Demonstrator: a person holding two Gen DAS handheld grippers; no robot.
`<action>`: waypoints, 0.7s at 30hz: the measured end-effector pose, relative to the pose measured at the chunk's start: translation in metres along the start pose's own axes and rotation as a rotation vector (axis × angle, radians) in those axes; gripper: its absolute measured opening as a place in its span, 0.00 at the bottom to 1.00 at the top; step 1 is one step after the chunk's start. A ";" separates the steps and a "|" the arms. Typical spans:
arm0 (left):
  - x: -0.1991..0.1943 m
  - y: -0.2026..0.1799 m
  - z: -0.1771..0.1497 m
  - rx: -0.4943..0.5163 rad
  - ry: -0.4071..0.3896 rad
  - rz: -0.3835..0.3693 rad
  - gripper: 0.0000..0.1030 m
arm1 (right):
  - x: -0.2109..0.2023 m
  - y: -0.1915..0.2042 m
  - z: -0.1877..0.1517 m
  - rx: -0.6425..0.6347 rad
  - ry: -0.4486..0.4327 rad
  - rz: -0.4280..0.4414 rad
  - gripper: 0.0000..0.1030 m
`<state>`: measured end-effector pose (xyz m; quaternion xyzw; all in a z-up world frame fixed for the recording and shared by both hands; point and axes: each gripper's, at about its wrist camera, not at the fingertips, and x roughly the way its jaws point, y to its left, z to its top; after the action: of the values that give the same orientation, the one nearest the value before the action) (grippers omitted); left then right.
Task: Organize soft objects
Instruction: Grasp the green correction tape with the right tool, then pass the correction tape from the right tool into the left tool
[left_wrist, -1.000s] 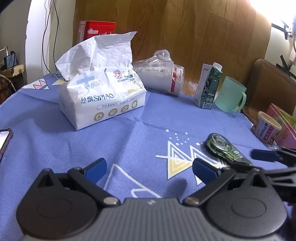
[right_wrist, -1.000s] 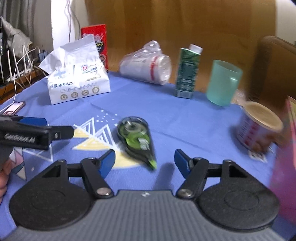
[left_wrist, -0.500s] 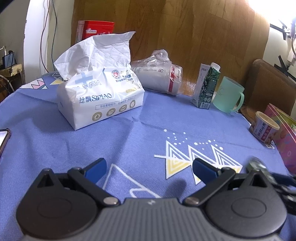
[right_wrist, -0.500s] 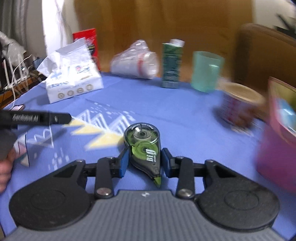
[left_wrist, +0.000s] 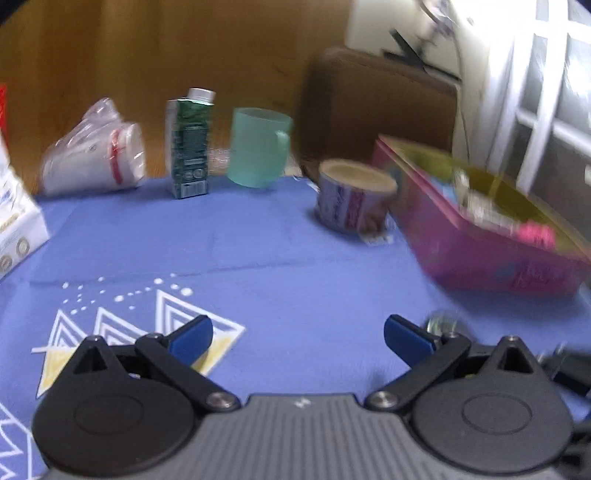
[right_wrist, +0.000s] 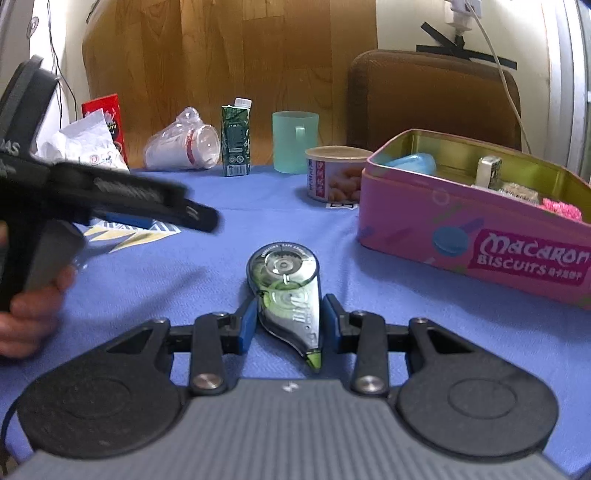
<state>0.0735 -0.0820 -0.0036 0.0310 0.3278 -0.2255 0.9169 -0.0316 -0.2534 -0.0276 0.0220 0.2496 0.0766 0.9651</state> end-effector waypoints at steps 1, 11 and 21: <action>-0.002 0.001 0.000 -0.001 -0.003 -0.001 0.97 | 0.000 0.000 -0.001 0.002 -0.001 0.000 0.40; -0.004 0.020 0.000 -0.081 -0.010 -0.032 0.99 | -0.006 -0.004 -0.004 0.011 -0.007 0.000 0.40; -0.004 0.020 -0.001 -0.085 -0.010 -0.030 0.99 | -0.005 0.000 -0.005 -0.008 -0.007 -0.016 0.40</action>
<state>0.0790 -0.0619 -0.0036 -0.0140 0.3328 -0.2253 0.9156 -0.0384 -0.2544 -0.0292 0.0163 0.2463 0.0701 0.9665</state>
